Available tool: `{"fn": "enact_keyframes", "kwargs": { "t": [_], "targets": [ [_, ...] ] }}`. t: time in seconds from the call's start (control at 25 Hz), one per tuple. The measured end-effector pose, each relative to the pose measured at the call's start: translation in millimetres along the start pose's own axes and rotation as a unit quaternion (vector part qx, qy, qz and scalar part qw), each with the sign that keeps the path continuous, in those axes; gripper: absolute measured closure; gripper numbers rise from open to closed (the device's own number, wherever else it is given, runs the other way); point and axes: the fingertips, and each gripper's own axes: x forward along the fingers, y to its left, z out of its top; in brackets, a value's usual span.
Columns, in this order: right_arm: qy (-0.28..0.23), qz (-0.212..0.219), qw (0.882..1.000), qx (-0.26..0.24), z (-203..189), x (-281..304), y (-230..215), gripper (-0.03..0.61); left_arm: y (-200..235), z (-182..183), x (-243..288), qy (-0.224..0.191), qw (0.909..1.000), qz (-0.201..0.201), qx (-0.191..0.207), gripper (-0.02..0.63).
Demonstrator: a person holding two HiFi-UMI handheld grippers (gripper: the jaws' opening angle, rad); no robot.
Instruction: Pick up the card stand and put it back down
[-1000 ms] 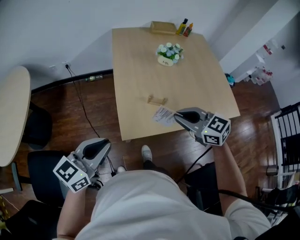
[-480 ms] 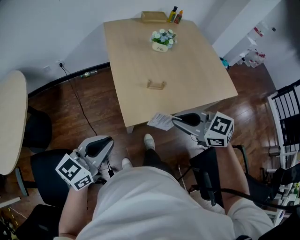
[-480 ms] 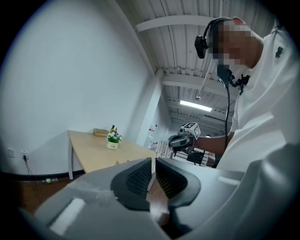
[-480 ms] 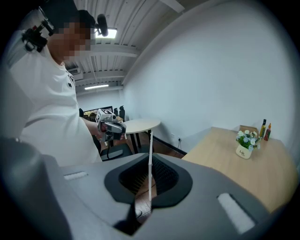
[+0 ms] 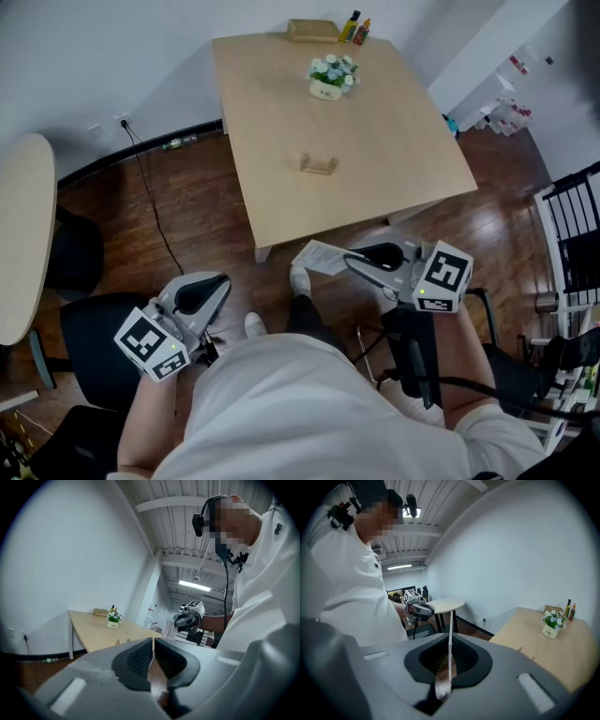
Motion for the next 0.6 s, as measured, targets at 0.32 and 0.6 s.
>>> {"fn": "enact_keyframes", "kwargs": {
  "t": [0.32, 0.6],
  "targets": [
    [-0.001, 0.005, 1.0, 0.003, 4.2, 5.4, 8.8, 0.558, 4.0, -0.7, -9.3, -0.004, 1.0, 0.003, -0.001, 0.612],
    [-0.002, 0.005, 1.0, 0.0, 7.0, 6.8, 7.9, 0.558, 1.1, 1.3, -9.2, -0.007, 0.9999, -0.002, 0.01, 0.621]
  ]
}}
